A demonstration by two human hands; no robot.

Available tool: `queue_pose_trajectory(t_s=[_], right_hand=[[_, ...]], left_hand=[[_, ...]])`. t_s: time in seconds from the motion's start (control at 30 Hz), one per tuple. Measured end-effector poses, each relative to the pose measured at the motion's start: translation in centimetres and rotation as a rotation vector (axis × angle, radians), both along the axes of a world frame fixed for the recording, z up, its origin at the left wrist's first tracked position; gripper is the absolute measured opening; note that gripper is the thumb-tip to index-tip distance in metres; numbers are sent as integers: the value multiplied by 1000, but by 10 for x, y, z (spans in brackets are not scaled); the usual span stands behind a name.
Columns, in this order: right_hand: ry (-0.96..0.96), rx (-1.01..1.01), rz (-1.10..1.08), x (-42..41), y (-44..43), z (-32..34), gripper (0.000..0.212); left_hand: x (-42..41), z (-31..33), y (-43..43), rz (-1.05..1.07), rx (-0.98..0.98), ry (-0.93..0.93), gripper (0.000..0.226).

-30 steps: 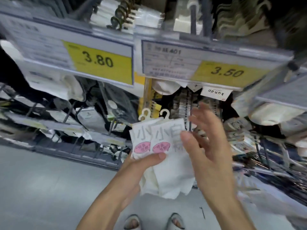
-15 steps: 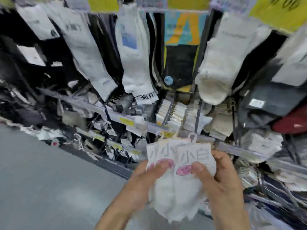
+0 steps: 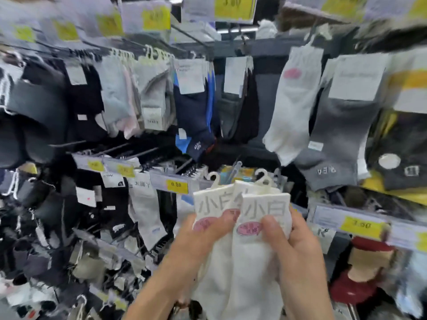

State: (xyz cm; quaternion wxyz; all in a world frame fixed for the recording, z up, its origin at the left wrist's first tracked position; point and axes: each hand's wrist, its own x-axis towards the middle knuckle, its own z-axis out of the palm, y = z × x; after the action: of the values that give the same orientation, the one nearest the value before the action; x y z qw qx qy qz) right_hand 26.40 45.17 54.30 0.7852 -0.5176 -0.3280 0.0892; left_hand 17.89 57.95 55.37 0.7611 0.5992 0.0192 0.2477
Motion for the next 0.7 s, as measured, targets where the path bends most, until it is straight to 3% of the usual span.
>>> queue_pose_trajectory(t_s=[0.23,0.43,0.57,0.7], right_hand=[[-204,32,2,7,60,69,20],[-268,182,-387,47,75,122,15],[-300,175,-700,90,63,156,15],[-331,156,-798,122,57,188,15]], left_hand=[[20,53,75,-100,175,-116,42],[43,86,120,-144,214,-161,30],[59,104,125,-340,231,-159,33],[75,107,121,-403,232,-133,33]])
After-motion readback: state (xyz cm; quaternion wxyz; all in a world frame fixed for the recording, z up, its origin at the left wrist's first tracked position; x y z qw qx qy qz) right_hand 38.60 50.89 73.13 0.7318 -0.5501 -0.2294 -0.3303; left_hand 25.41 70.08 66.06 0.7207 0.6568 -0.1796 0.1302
